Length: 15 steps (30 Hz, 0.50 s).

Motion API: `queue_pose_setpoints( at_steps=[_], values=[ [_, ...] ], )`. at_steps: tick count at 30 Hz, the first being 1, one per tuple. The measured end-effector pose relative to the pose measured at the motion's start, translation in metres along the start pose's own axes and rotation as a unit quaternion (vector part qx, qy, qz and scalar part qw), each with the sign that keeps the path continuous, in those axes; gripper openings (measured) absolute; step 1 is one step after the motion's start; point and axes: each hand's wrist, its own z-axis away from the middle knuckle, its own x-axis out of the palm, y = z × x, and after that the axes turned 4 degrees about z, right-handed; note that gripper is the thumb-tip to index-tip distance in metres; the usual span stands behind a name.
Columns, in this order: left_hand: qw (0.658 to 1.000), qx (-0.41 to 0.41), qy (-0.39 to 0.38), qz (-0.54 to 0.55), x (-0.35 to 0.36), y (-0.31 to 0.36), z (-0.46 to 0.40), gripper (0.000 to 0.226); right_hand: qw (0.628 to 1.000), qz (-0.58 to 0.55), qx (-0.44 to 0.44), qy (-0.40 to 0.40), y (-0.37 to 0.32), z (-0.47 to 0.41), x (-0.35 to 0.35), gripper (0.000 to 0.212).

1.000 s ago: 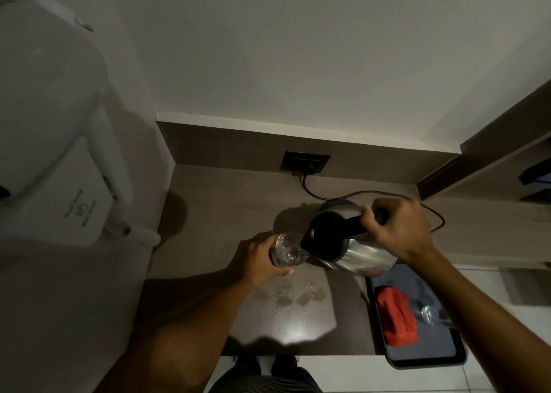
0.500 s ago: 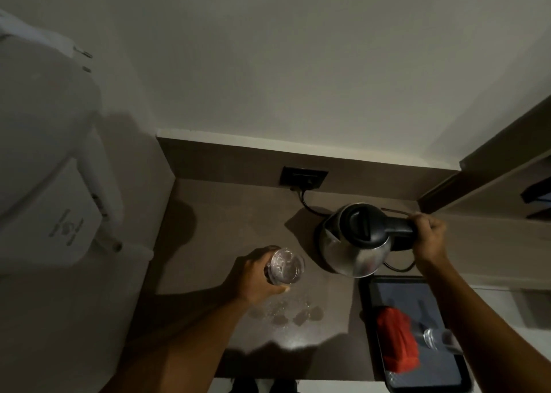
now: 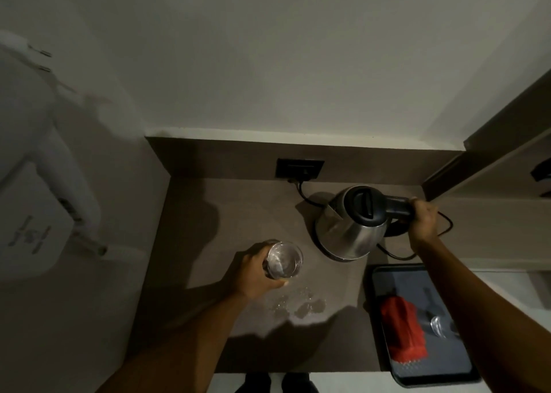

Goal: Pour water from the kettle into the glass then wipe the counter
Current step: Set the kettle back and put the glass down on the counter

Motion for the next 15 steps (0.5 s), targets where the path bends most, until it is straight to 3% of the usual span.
queue_pose_setpoints(
  at_steps=[15],
  values=[
    [0.997,0.063,0.036,-0.028,0.001,-0.011,-0.001,0.094,0.987,0.144,-0.040,0.056,-0.004,0.015,-0.007,0.047]
  ],
)
